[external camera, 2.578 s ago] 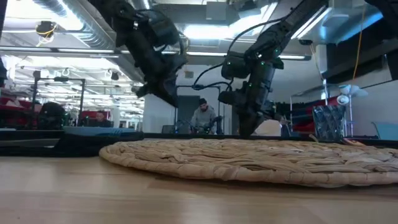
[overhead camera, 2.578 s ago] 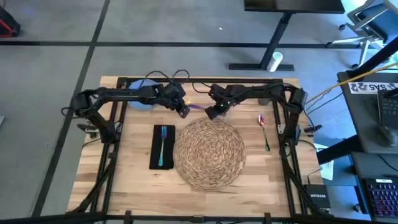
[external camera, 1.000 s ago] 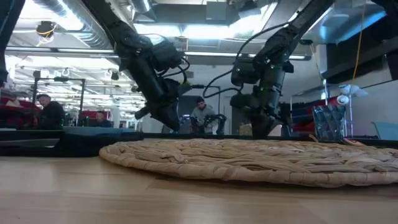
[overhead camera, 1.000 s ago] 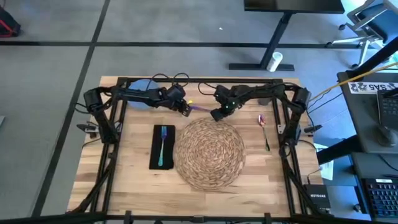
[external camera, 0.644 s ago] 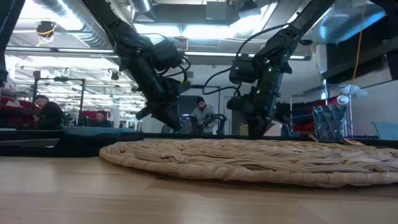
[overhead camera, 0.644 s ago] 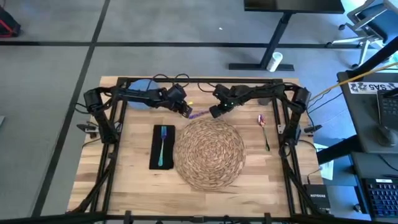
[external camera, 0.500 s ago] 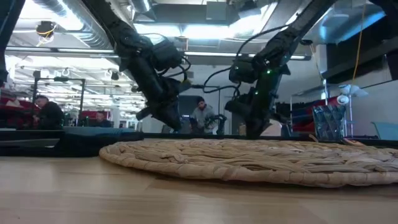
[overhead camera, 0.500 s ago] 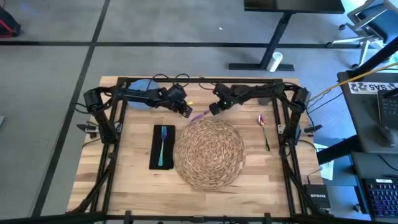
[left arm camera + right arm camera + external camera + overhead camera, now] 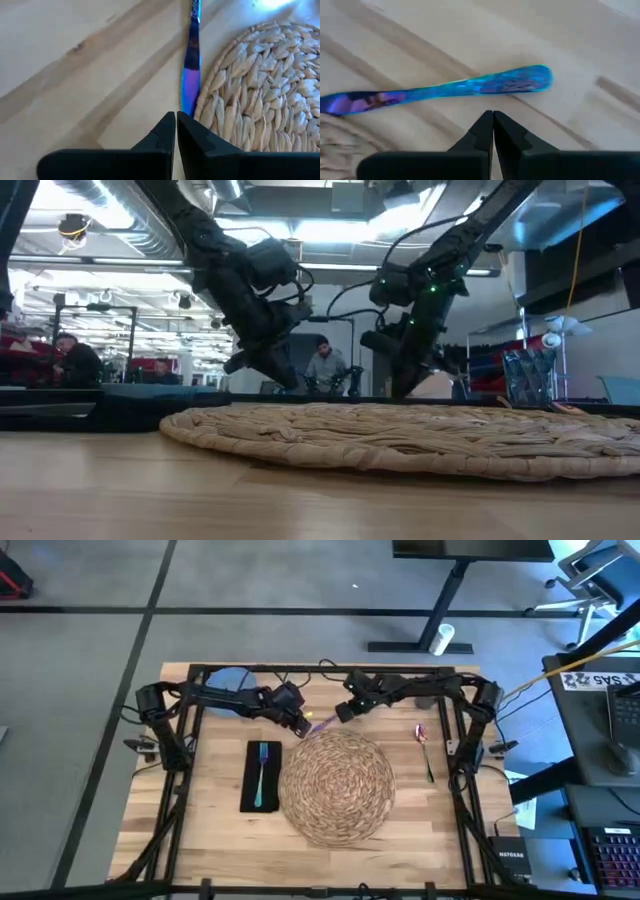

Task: Set table place
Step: Put the blue table knife on top of the brown placemat

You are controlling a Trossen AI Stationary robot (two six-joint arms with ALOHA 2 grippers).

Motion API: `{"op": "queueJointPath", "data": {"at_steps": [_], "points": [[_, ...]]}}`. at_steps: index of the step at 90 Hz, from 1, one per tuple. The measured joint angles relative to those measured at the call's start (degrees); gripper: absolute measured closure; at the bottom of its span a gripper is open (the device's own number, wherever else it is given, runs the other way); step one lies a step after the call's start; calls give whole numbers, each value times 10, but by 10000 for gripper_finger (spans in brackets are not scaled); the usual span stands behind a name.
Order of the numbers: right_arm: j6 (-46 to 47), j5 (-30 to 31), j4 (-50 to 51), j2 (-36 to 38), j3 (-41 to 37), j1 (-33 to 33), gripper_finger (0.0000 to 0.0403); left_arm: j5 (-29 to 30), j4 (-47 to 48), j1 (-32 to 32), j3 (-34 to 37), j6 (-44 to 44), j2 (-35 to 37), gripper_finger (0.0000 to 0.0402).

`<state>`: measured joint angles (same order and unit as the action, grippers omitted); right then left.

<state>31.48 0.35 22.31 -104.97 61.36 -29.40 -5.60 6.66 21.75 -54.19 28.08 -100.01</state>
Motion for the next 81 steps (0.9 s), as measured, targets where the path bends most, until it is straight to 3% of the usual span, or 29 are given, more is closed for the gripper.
{"op": "queueJointPath", "data": {"at_steps": [52, 81], "points": [[21, -22, 2, -33, 2, -27, 403, 0, 2, -27, 0, 12, 0, 402], [27, -7, -34, -38, 47, -84, 403, 3, 1, -25, 0, 6, 0, 402]]}}
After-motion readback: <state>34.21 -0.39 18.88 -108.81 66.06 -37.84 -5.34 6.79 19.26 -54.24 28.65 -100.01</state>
